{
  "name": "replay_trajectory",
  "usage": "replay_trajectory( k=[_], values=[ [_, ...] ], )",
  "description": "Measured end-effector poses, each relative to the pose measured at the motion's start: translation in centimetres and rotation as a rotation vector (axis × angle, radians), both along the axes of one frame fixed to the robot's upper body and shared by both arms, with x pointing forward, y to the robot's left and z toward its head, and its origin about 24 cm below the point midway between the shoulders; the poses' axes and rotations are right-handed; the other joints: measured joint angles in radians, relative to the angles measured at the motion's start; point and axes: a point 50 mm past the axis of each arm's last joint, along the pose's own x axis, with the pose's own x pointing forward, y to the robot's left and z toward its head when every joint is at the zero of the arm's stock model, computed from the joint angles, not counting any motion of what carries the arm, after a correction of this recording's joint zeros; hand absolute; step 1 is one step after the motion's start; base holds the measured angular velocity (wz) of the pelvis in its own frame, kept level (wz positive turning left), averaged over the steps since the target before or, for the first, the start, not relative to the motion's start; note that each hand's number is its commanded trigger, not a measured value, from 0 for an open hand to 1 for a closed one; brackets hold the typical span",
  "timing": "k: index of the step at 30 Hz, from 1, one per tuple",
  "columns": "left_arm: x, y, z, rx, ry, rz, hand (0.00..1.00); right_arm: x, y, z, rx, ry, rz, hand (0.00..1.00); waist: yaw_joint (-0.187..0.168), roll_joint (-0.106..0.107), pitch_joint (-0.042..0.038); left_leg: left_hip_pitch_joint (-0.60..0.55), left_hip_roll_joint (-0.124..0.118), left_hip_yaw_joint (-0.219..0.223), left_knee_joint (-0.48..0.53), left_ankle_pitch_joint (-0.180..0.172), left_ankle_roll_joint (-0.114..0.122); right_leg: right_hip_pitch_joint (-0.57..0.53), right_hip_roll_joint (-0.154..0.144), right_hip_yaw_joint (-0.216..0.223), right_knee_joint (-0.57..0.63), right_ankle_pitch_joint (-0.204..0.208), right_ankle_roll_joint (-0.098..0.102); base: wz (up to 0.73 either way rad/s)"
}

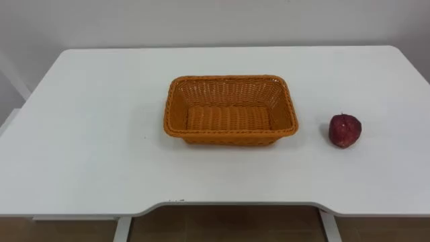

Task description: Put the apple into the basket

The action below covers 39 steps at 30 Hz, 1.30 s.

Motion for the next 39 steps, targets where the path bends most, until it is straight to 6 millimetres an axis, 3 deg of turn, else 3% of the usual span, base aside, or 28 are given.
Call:
replay_trajectory(
  k=[8,11,17,20,24,30,35,39],
  values=[
    [0.3,0.0,0.0,0.001,-0.005,0.002,0.0,-0.1,0.0,0.0,0.0,0.0,-0.021,0.0,0.0,0.0,-0.0001,0.004,0.0,0.003,-0.001,0.0,0.0,0.001,0.0,0.003,0.001,0.0,0.0,0.0],
    [0.4,0.0,0.0,0.004,-0.02,0.036,0.0,0.0,0.1,0.0,-0.01,-0.035,-0.157,0.0,-0.001,-0.002,0.0004,0.003,0.001,0.005,-0.002,0.0,0.0,0.002,0.001,0.007,0.003,0.0,0.0,0.0],
    [-0.4,0.2,0.0,0.004,-0.027,0.097,0.0,1.1,-0.9,0.3,-0.026,-0.279,-0.952,0.0,-0.033,-0.007,0.0018,0.006,0.001,0.004,-0.001,0.0,0.0,0.014,0.001,0.002,0.001,-0.001,0.0,0.03],
    [-0.7,1.1,0.3,0.033,-0.06,0.182,0.0,2.3,-2.4,1.0,-0.041,-0.472,-1.486,0.0,-0.053,-0.01,0.0021,0.004,0.0,0.005,0.0,0.0,0.0,0.012,0.0,0.002,-0.001,-0.001,0.0,0.0],
    [-1.3,1.8,0.6,0.06,-0.081,0.231,0.0,4.0,-4.6,2.1,-0.062,-0.628,-1.764,0.0,-0.086,-0.015,-0.0012,0.007,0.0,0.013,0.0,0.0,0.0,0.013,-0.001,0.003,0.001,-0.001,0.0,-0.03],
    [-0.9,3.0,1.0,0.106,-0.127,0.217,0.0,6.2,-7.9,4.9,-0.189,-0.821,-1.807,0.0,-0.094,-0.025,-0.0023,0.005,0.0,0.016,-0.001,0.0,0.0,0.003,0.0,0.015,0.005,-0.007,0.002,-0.01],
    [-0.7,3.1,1.1,0.115,-0.15,0.209,0.0,8.5,-9.9,8.2,-0.348,-0.949,-1.692,0.0,-0.087,-0.025,-0.0018,-0.008,-0.001,0.023,-0.002,0.0,0.0,-0.019,0.001,0.027,0.02,-0.008,0.003,-0.06],
    [-0.4,3.4,1.2,0.128,-0.179,0.198,0.0,11.4,-11.1,12.3,-0.513,-1.121,-1.521,0.0,-0.078,-0.028,-0.0016,-0.033,-0.001,0.023,0.0,0.0,0.001,-0.048,0.002,0.027,0.02,-0.007,0.003,-0.01]
  ],
)
